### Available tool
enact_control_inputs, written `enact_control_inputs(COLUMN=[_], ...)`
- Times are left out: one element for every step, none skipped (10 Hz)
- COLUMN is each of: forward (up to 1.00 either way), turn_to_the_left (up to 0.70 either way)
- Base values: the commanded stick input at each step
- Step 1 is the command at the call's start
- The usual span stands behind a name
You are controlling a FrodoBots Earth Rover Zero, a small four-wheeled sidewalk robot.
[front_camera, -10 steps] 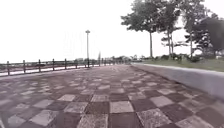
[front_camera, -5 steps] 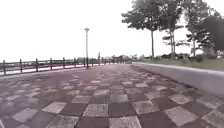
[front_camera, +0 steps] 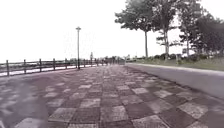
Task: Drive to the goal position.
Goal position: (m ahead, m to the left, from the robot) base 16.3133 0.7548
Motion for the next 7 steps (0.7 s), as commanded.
enact_control_inputs(forward=[1.00,1.00,1.00,1.00,1.00,1.00,1.00], turn_to_the_left=[0.00,0.00,0.00,0.00,0.00,0.00,0.00])
